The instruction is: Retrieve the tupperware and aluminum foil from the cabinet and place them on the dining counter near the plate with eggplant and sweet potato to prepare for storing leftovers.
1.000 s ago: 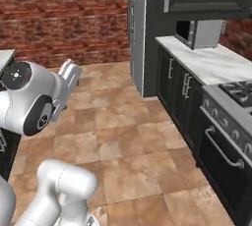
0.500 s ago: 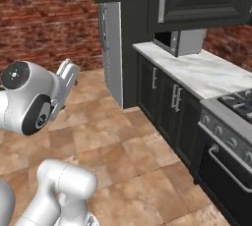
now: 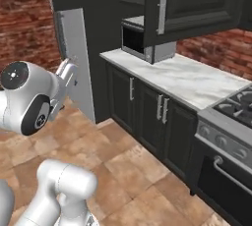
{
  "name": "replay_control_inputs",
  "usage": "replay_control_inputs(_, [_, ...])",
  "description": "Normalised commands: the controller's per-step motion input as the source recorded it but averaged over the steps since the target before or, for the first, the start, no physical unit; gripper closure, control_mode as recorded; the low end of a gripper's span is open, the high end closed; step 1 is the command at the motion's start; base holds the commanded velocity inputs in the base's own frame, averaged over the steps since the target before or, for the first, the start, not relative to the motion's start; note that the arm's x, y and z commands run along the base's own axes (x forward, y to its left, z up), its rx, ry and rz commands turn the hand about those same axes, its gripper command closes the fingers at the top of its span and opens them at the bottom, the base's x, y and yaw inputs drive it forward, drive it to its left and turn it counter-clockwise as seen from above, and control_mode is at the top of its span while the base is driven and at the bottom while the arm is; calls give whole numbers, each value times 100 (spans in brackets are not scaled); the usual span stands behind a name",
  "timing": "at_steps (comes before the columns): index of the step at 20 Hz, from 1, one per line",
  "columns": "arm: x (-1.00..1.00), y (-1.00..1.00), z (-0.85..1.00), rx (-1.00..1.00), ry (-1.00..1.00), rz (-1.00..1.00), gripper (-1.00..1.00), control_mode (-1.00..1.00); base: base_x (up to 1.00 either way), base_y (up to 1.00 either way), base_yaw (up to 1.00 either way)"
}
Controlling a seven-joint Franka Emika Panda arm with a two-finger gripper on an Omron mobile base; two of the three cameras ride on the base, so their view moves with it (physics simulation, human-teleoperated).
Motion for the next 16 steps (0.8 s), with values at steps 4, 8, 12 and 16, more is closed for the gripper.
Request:
replay_control_inputs(4, [0,0,0,0,0,0,-100,100,100,42,-43])
replay_control_inputs(8, [0,0,0,0,0,0,-100,100,100,32,-44])
replay_control_inputs(12, [0,0,0,0,0,0,-100,100,100,33,-45])
replay_control_inputs(16, [0,0,0,0,0,0,-100,100,97,41,-45])
